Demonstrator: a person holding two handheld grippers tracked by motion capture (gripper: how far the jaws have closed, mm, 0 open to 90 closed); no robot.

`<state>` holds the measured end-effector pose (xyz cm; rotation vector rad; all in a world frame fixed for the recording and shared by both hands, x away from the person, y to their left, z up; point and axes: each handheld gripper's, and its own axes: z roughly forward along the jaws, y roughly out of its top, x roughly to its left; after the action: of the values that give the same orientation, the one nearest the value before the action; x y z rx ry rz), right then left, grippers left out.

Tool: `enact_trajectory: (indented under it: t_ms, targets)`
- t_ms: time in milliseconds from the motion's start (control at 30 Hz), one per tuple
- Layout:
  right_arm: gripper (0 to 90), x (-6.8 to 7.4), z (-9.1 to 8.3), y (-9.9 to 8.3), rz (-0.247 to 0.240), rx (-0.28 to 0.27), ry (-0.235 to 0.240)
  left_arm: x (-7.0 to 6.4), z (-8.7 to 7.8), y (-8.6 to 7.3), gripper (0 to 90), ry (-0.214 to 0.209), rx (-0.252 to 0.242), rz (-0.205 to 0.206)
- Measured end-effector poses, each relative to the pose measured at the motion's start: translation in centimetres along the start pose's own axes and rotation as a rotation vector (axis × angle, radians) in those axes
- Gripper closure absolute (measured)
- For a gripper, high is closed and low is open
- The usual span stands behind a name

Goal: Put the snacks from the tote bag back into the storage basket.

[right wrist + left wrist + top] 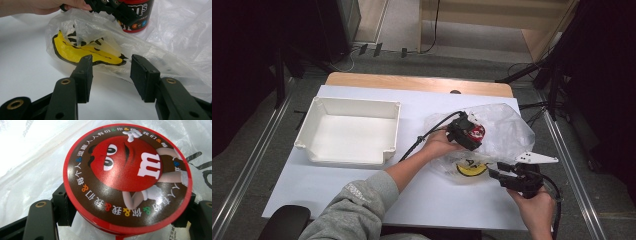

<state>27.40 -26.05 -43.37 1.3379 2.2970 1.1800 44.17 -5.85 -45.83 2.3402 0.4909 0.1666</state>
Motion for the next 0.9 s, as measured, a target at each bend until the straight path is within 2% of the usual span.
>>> enact_trajectory:
  t_ms: [167, 333, 667, 900]
  targets:
    - [54.1, 0.0, 0.1, 0.0, -0.002, 0.003, 0.001, 0.0, -0.7, 0.4, 26.1, -0.008, -0.010, -0.020]
    - [54.0, 0.1, 0.2, 0.1, -0.007, 0.002, 0.007, -0.2, -1.5, 0.8, 26.1, -0.021, -0.015, -0.014]
    - [53.6, 0.5, 0.3, 0.3, -0.008, -0.004, 0.017, 0.7, -3.5, 1.0, 26.1, -0.030, -0.018, -0.046]
    - [53.1, 0.9, 0.4, 0.4, -0.011, -0.008, 0.028, 0.8, -4.7, 1.2, 26.1, -0.035, -0.013, -0.038]
